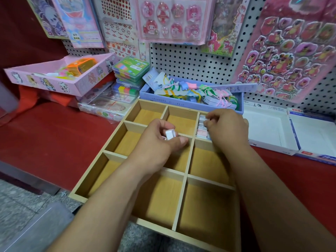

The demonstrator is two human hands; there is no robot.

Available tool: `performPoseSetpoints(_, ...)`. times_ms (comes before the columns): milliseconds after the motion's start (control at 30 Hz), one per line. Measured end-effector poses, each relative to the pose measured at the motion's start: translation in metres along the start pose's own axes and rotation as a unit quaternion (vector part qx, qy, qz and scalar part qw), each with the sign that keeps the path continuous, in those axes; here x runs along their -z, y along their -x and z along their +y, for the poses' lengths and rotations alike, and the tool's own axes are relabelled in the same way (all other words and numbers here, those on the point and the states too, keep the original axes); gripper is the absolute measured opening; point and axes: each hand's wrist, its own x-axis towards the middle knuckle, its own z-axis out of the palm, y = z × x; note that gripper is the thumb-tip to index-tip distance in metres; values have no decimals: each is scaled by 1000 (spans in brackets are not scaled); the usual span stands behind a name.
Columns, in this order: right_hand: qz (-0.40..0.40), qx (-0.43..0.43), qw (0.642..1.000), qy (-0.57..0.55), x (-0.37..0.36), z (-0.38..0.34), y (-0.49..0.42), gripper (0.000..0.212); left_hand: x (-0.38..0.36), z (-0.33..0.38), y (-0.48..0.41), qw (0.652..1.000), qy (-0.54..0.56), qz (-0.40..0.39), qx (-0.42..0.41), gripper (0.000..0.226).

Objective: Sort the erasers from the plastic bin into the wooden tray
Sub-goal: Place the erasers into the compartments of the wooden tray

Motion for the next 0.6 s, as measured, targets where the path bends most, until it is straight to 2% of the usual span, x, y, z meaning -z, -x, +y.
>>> performPoseSetpoints(33,-5,2,1000,-13,1,2,0,10,-1,1,0,1000,-19,7,-7,45)
performPoseSetpoints(100,-13,-3,999,-48,6,4,3,4,-2,2,0,1000,18,13,-5,41)
performPoseSetpoints(167,-22,-12,991,-131,16,2,5,5,-4,4,0,999,46,8,-1,41)
performPoseSetpoints(233,-91,14,969,-231,29,-8,12,8,-5,5,-2,999,16,6,-28,40)
performPoseSetpoints(333,-245,81,916,-306,41,-26,23,9,-8,5,-3,997,-17,-4,-73,37)
performPoseSetpoints(367,-267,92,906,-317,40,-29,25,11,-9,4,-2,996,-28,-4,-84,40)
performPoseSetpoints(500,-279,101,903,-311,34,-27,24,14,-8,3,0,993,-39,25,-106,68)
performPoseSetpoints(600,-306,126,897,-292,37,-25,25,9,-7,3,-1,993,-36,38,-110,69)
